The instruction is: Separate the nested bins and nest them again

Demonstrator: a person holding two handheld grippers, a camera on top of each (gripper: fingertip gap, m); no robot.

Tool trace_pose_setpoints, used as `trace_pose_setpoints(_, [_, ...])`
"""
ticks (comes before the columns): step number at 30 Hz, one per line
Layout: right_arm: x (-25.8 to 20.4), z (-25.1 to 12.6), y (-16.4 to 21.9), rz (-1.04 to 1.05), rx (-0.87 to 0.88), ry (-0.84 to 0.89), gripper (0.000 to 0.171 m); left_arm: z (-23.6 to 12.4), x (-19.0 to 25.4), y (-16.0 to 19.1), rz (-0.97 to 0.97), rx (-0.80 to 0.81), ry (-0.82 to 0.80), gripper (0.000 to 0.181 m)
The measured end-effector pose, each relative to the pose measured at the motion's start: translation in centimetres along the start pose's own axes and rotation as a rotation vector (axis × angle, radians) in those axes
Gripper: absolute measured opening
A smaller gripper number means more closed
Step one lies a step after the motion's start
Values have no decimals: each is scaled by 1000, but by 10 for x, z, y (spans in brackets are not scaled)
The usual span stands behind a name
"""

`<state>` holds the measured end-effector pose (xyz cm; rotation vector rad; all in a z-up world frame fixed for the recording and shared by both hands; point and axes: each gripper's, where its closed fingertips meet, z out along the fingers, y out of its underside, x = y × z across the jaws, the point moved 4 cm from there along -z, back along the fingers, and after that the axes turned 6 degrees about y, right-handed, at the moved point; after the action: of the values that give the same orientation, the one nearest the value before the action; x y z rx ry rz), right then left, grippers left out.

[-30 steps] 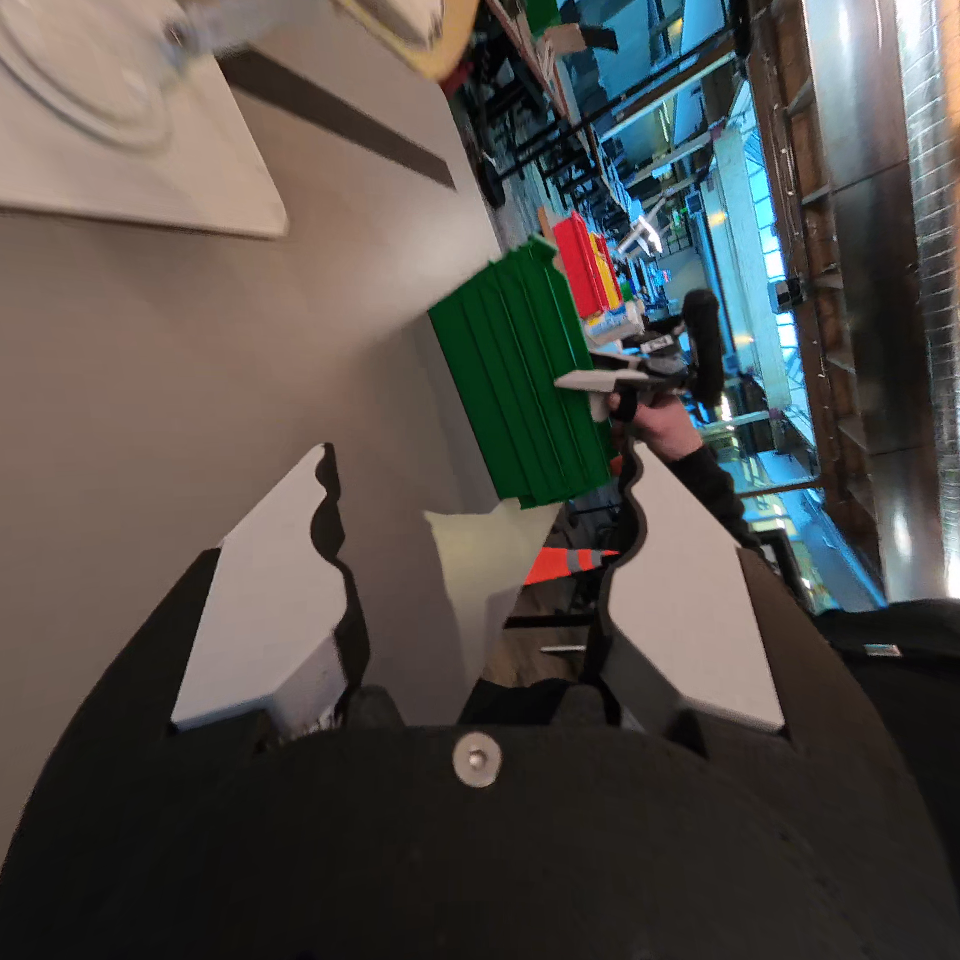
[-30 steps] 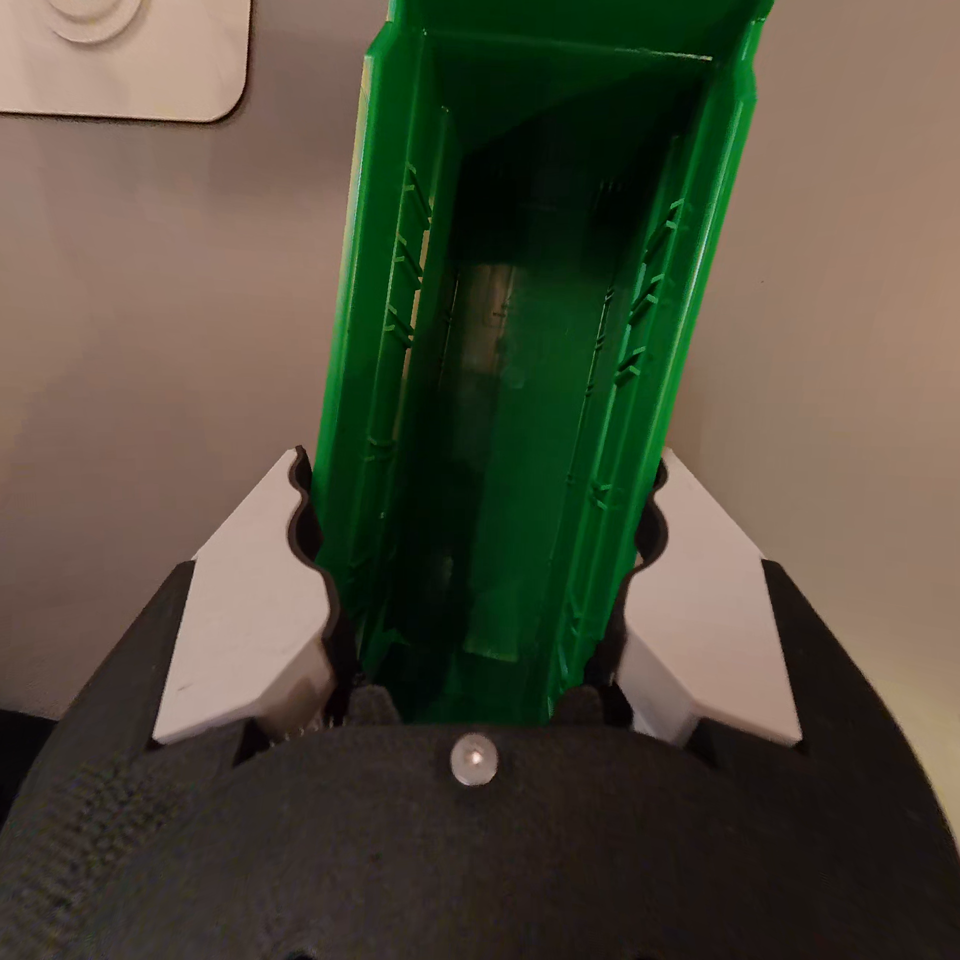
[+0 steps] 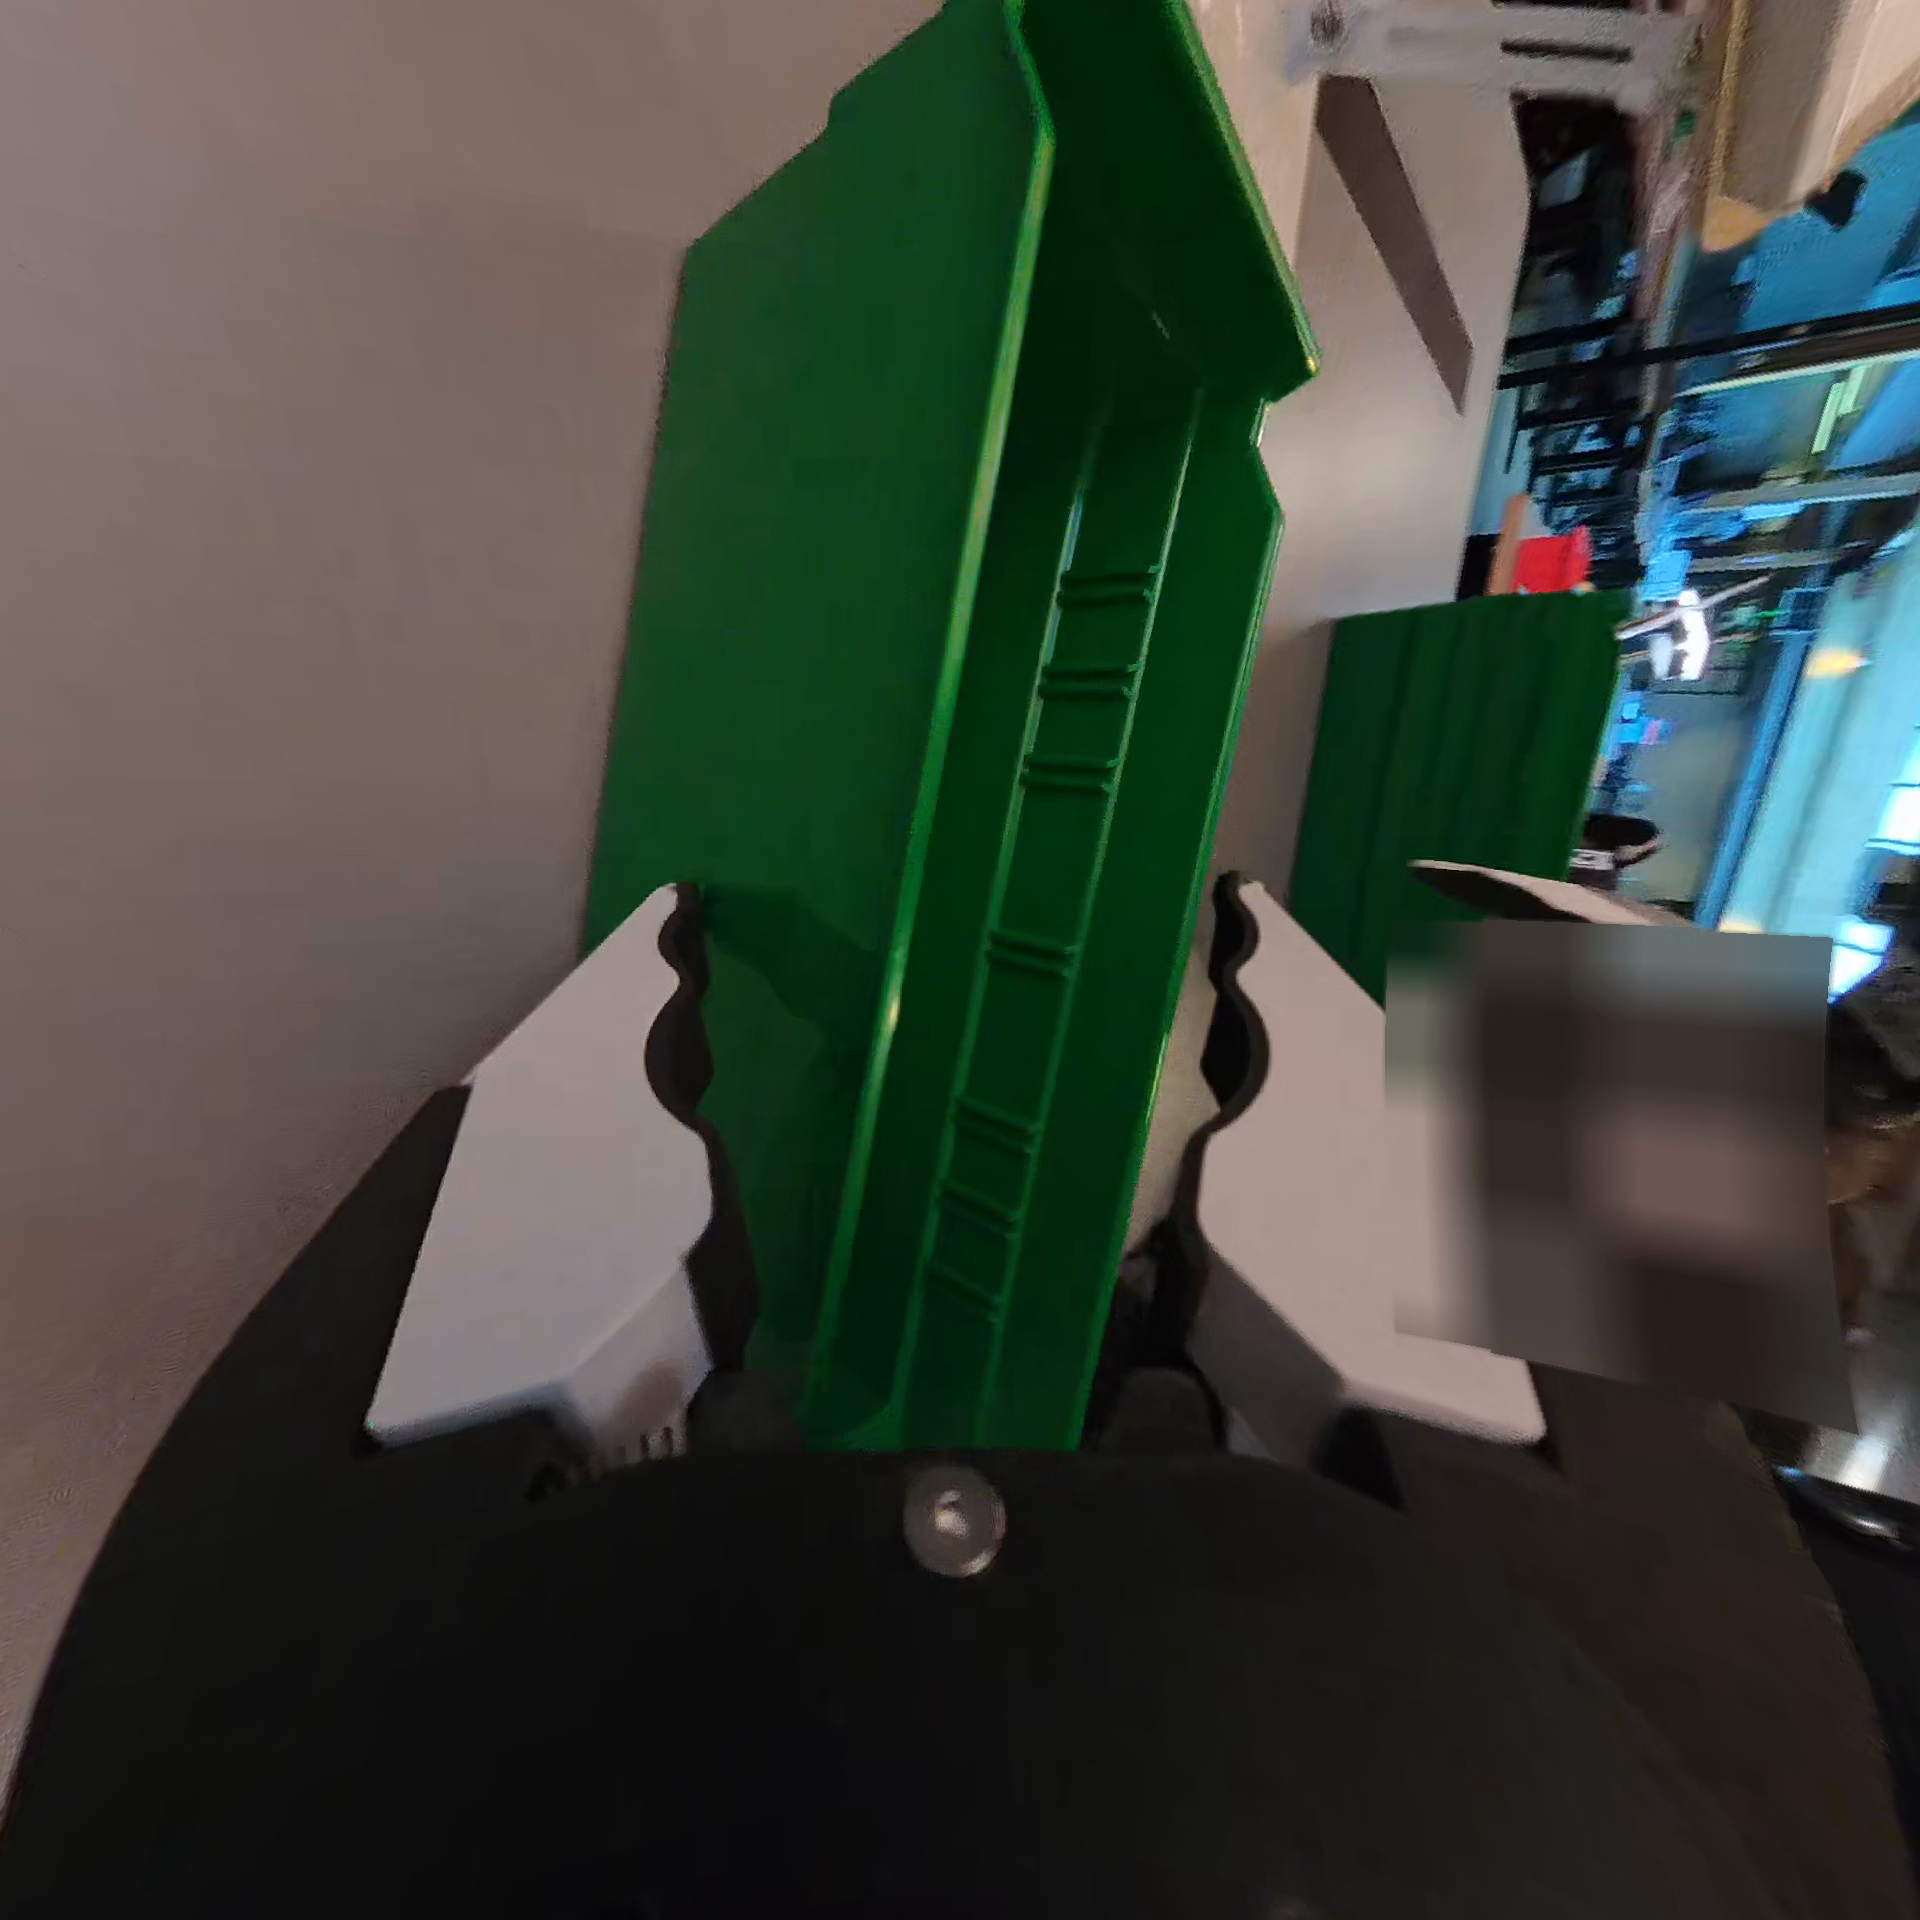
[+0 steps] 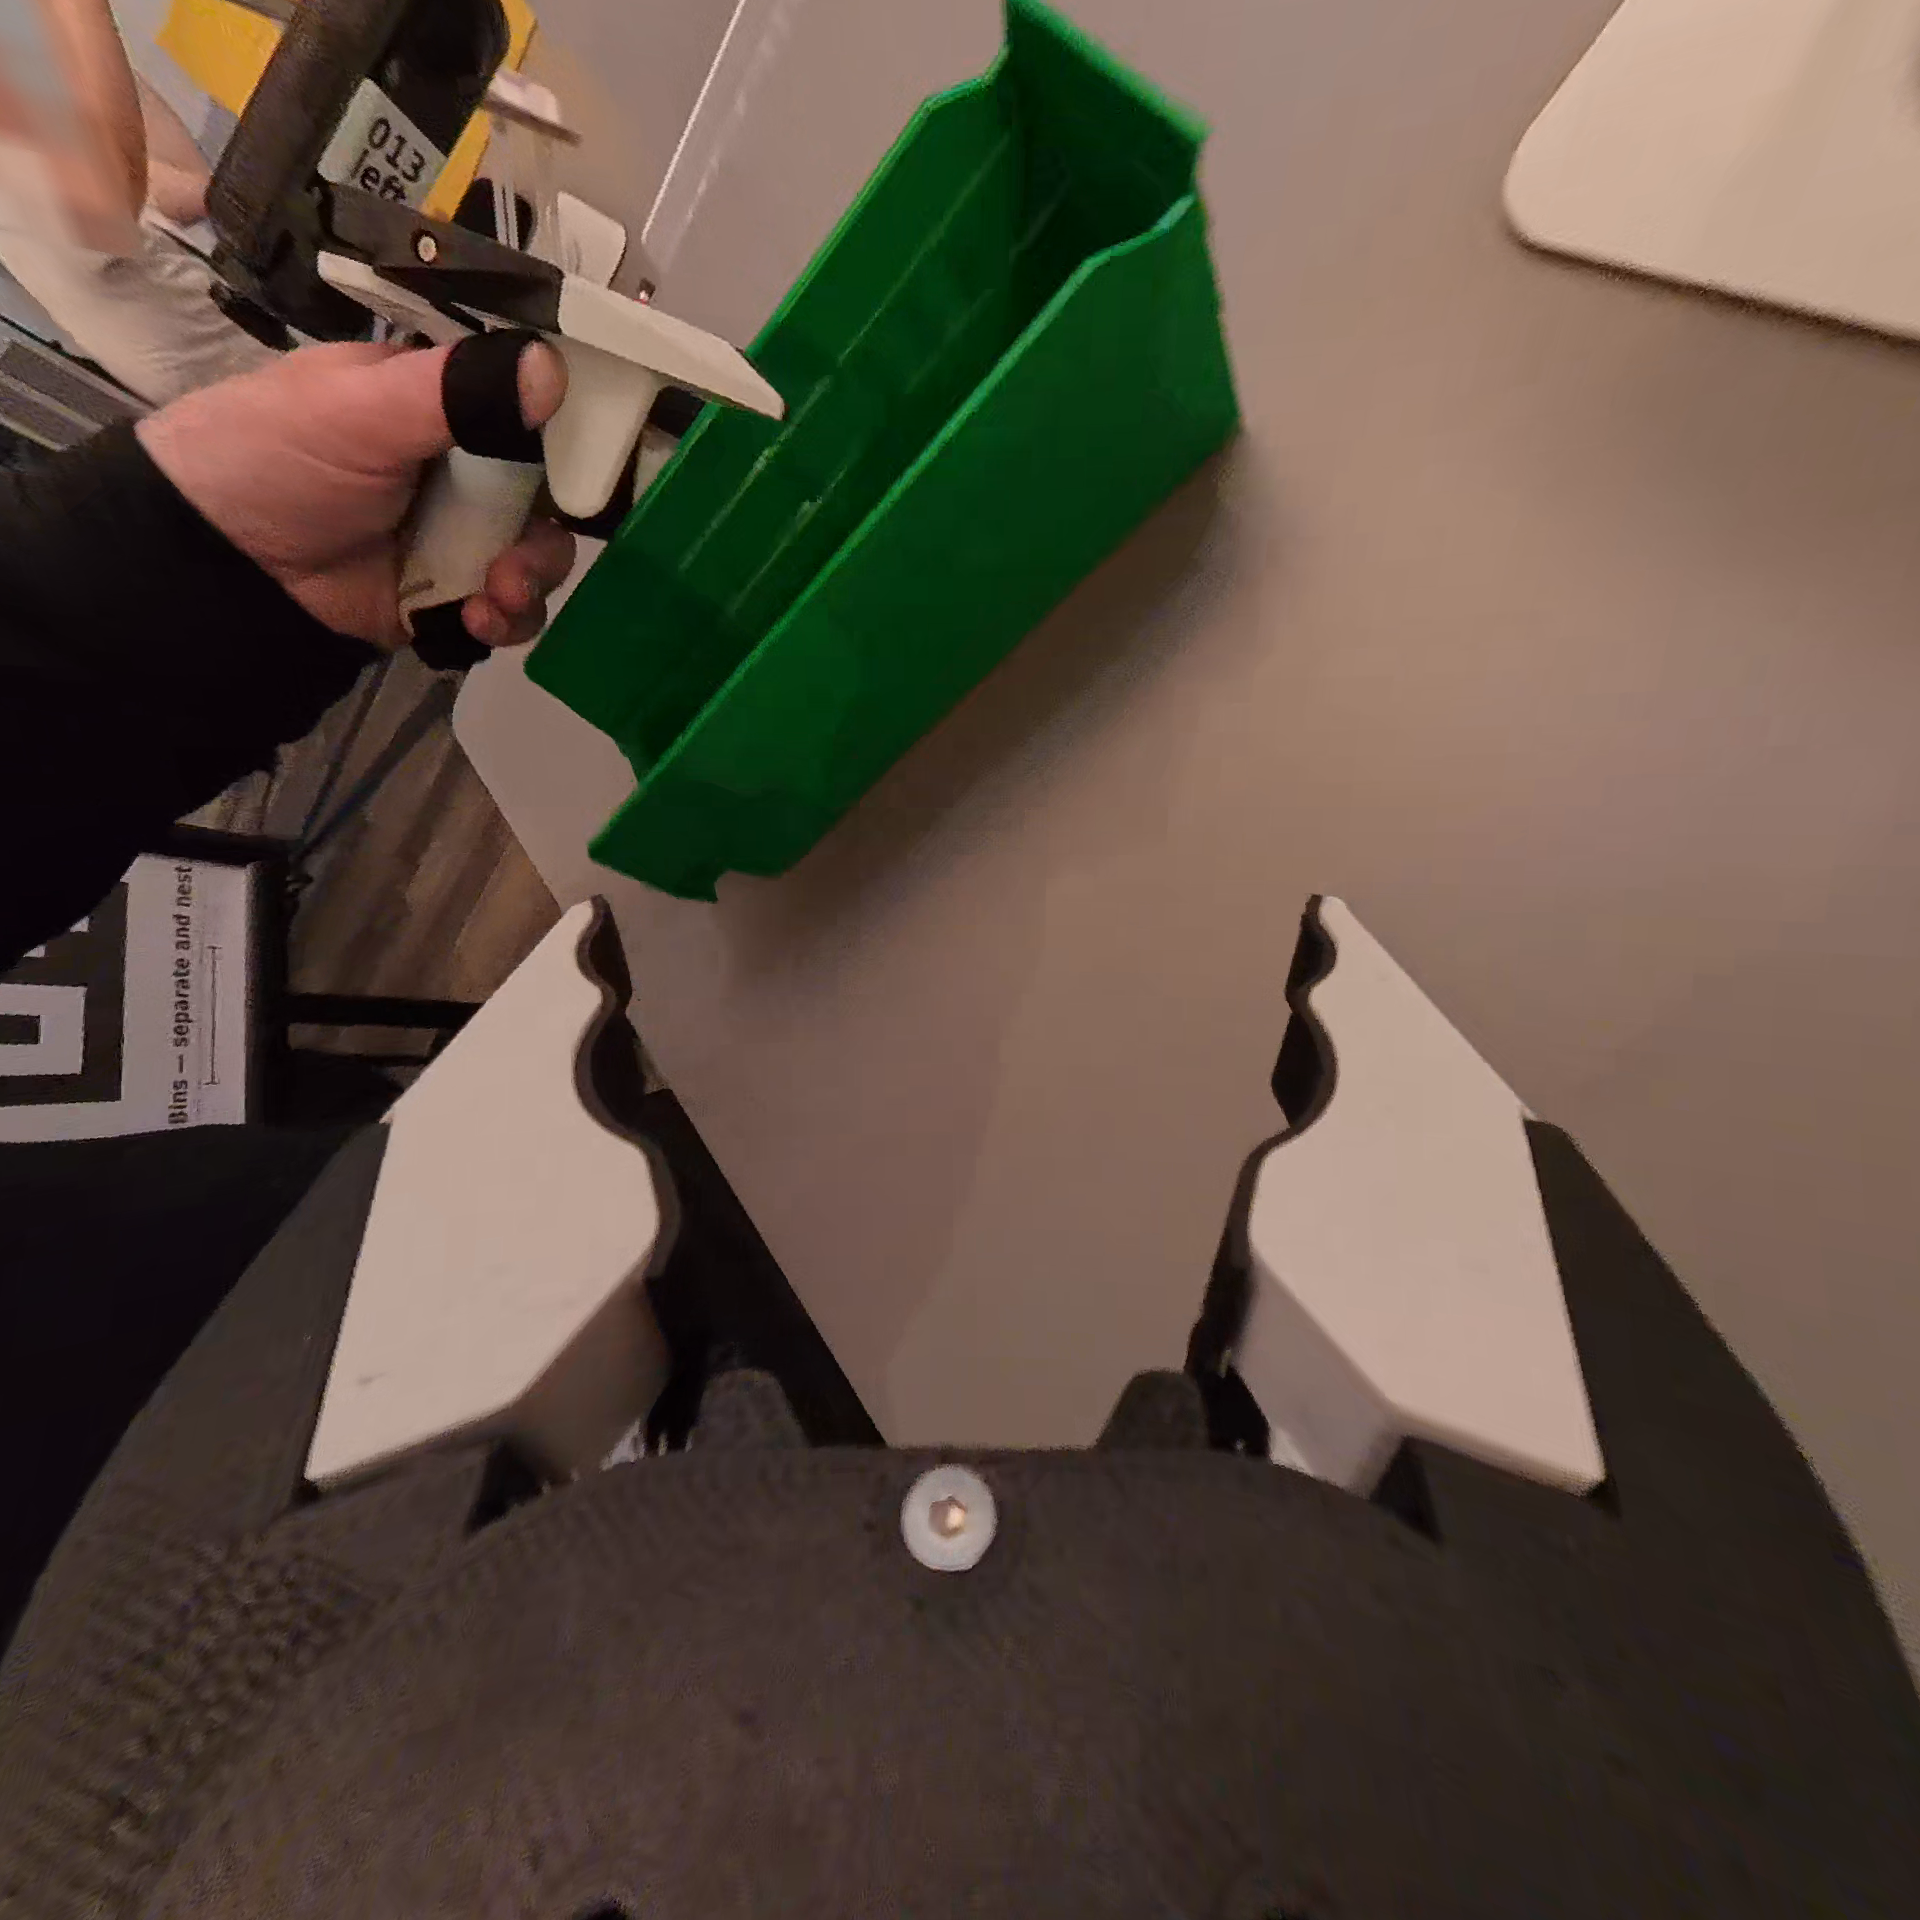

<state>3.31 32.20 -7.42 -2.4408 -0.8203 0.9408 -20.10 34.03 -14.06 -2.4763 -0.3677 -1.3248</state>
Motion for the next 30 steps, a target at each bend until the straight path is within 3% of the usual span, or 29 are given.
trace_pose_setpoints(7, [-7, 24, 25, 36, -65, 6, 133, 62, 51, 55, -174, 0, 183, 107])
trace_pose_setpoints(13, [9, 18, 52, 37, -110, 211, 155, 118, 100, 107, -316, -153, 371, 111])
trace_pose_setpoints(21, [55, -3, 92, -75, -279, 453, 156, 157, 138, 148, -364, -352, 573, 114])
trace_pose_setpoints(30, [66, -13, 90, -123, -249, 443, 117, 142, 125, 117, -285, -276, 581, 104])
